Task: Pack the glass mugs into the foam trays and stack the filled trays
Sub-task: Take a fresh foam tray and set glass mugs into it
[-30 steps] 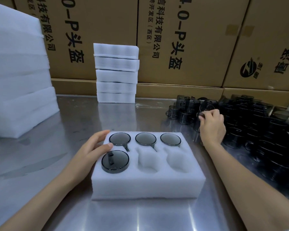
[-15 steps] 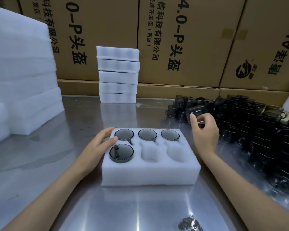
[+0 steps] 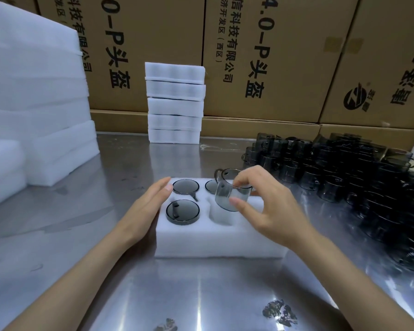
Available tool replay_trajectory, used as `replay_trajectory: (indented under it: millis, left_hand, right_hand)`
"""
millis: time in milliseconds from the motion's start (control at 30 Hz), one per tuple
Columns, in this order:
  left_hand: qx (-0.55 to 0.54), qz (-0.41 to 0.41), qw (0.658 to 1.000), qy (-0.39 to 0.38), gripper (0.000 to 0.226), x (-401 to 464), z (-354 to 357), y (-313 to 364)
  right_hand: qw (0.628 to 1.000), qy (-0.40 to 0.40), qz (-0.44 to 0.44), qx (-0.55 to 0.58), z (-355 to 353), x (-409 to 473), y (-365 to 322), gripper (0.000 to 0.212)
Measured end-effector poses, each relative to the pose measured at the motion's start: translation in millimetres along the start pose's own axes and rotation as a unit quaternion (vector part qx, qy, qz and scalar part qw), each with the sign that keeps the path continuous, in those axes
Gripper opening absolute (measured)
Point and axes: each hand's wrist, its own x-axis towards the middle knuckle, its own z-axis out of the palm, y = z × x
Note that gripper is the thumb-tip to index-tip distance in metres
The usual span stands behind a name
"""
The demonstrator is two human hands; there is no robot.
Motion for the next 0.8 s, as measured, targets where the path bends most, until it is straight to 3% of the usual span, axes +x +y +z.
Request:
replay_trajectory:
  millis: [167,467,500,600,633,800]
  left_hand:
    - [0.009,-0.005,1.0,0.012,0.067,-1,1,0]
    - [0.056,0.007,0.998,-0.02,0.02,-8,4,12]
    - [0.064,0.013,0.998,-0.02,0.024,-9,4,13]
    - [0.115,0.021,0.993,0.002,0.071,-7,0,10]
    - [0.141,0.027,0.99,0.007,0.077,-8,-1,12]
    - [0.224,0.152,0.963,0.016,0.061,-23,2,31]
  right_hand:
    - [0.999,-0.036,0.002,-0.022,2,-5,-7,0.044]
    - [0.999,-0.053,0.009,-0.006,9,-9,-16,0.052]
    - [0.998,-0.055,0.012,-0.003,9,-9,-16,0.053]
    - [0.998,-0.065,0.019,-0.006,8,-9,-16,0.054]
    - [0.997,-0.07,0.02,-0.008,8,-10,-16,0.054]
    - [0.994,-0.092,0.053,-0.003,3,-9,-17,0.062]
